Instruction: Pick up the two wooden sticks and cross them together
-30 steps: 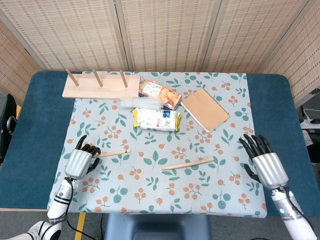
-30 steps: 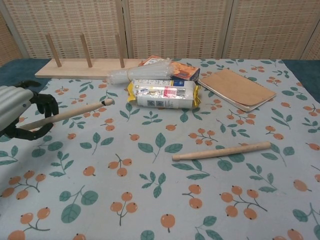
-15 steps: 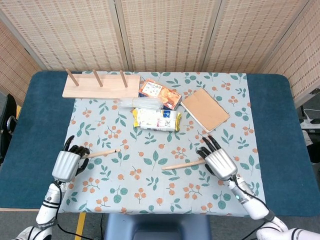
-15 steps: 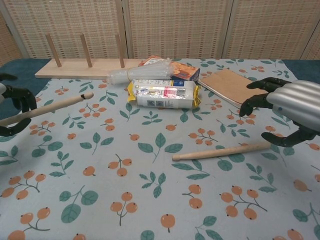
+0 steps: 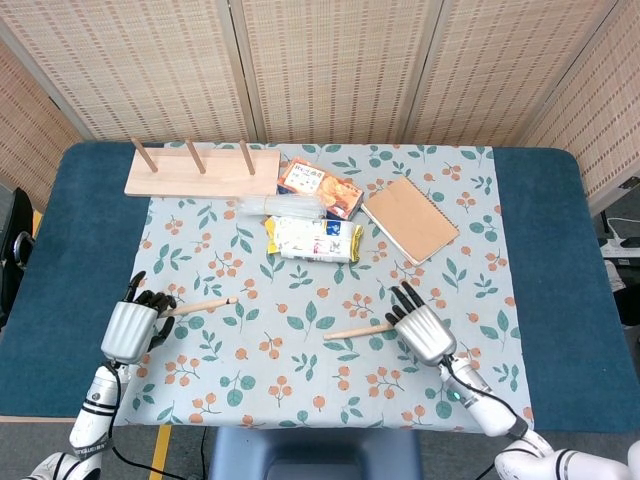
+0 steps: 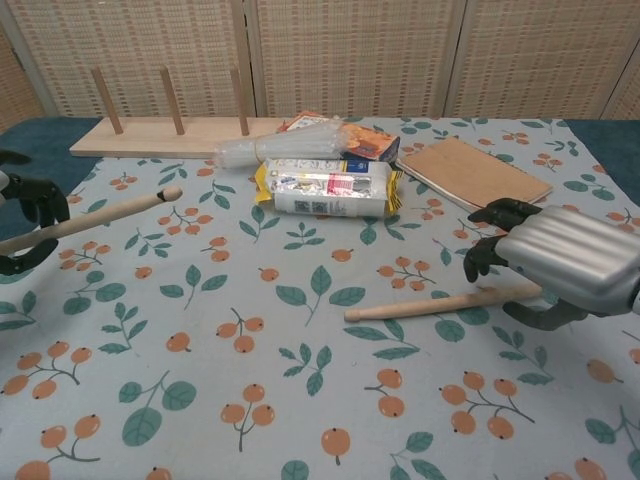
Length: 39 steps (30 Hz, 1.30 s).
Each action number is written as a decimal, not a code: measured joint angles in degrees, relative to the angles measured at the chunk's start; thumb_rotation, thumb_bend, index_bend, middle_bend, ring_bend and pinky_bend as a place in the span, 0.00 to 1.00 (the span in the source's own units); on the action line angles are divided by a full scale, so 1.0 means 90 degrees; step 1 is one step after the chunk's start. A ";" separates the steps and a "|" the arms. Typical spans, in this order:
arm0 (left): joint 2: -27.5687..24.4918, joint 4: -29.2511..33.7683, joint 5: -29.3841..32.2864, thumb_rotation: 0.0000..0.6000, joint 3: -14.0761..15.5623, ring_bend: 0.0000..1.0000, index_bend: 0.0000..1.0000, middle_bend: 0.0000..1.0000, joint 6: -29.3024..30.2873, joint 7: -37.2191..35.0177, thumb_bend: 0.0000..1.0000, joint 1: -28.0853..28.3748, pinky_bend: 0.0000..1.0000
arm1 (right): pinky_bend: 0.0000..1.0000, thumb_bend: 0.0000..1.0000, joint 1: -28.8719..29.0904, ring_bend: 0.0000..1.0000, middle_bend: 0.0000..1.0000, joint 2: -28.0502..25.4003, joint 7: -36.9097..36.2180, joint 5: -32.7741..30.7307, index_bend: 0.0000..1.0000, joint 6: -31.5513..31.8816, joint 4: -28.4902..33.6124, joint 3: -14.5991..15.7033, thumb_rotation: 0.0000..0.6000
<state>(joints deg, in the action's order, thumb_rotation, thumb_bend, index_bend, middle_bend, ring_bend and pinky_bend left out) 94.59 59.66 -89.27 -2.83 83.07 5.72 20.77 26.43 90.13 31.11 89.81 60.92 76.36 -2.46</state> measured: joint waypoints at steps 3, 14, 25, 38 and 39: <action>0.0001 -0.0014 0.0009 1.00 0.0002 0.45 0.84 0.80 -0.0033 0.0004 0.52 -0.0004 0.13 | 0.00 0.33 0.0038 0.05 0.35 0.0051 0.0037 -0.0113 0.36 -0.0113 -0.0054 0.0009 1.00; 0.0005 -0.0053 0.0012 1.00 0.0037 0.46 0.84 0.80 -0.0123 -0.0030 0.52 -0.0025 0.14 | 0.00 0.33 0.0233 0.09 0.41 0.0312 0.0005 -0.0300 0.41 -0.0335 -0.0350 0.0042 1.00; -0.0099 0.0133 0.0041 1.00 0.0043 0.46 0.83 0.80 -0.0212 -0.0179 0.54 -0.0044 0.14 | 0.00 0.34 0.0253 0.16 0.48 0.0410 0.0014 -0.0349 0.50 -0.0209 -0.0489 0.0114 1.00; -0.0117 0.0100 0.0078 1.00 0.0019 0.46 0.83 0.80 -0.0281 -0.0143 0.56 -0.0042 0.14 | 0.03 0.34 0.0280 0.33 0.63 0.0402 0.0135 -0.0474 0.67 -0.0300 -0.0483 0.0204 1.00; -0.0115 0.0097 0.0080 1.00 0.0016 0.46 0.83 0.80 -0.0283 -0.0139 0.56 -0.0042 0.14 | 0.05 0.34 0.0279 0.38 0.67 0.0403 0.0138 -0.0474 0.72 -0.0294 -0.0486 0.0204 1.00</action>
<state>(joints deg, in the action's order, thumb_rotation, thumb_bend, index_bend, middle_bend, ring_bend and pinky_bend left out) 93.55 60.53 -88.55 -2.69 80.53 4.47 20.40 28.94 93.76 32.35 85.54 58.28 71.99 -0.62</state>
